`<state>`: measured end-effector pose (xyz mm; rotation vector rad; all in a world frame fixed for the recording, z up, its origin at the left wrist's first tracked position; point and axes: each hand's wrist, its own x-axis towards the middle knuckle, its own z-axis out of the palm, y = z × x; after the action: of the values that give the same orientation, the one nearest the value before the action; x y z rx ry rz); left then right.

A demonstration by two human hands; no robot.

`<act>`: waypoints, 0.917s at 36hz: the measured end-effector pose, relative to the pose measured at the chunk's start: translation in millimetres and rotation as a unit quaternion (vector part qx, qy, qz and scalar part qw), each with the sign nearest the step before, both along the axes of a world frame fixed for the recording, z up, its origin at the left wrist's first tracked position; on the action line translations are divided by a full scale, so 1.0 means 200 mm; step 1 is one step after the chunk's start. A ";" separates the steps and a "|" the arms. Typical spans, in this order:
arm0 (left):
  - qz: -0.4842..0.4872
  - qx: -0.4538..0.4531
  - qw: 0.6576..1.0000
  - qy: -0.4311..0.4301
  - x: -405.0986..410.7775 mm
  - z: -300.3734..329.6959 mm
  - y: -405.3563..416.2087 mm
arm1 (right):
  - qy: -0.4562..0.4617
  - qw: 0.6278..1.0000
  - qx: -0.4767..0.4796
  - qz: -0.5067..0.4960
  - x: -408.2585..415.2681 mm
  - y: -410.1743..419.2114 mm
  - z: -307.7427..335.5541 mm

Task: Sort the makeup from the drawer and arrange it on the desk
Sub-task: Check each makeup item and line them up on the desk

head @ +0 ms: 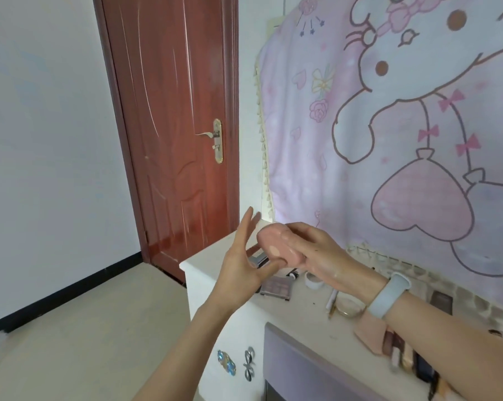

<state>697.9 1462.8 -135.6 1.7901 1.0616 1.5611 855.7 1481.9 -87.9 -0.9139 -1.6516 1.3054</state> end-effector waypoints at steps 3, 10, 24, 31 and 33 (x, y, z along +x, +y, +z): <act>-0.035 -0.124 0.980 -0.154 -0.03 0.01 -0.02 | -0.019 0.996 0.091 -0.007 0.04 -0.03 -0.02; -0.276 -0.326 0.868 -0.254 0.01 -0.01 0.01 | -0.134 0.940 0.313 0.003 0.07 -0.08 -0.07; -0.241 -0.204 0.909 -0.273 0.16 -0.05 0.20 | -0.217 0.948 0.229 -0.054 0.16 0.17 -0.15; -0.245 -0.200 0.915 -0.250 0.12 -0.12 0.44 | -0.234 0.943 0.235 -0.027 0.14 0.44 -0.22; -0.237 -0.207 0.918 -0.241 0.10 -0.15 0.54 | -0.246 0.939 0.240 -0.024 0.12 0.55 -0.25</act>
<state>718.6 1570.9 -164.6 1.1695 0.5964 1.2596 879.0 1591.4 -138.2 -1.0101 -2.1847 0.6038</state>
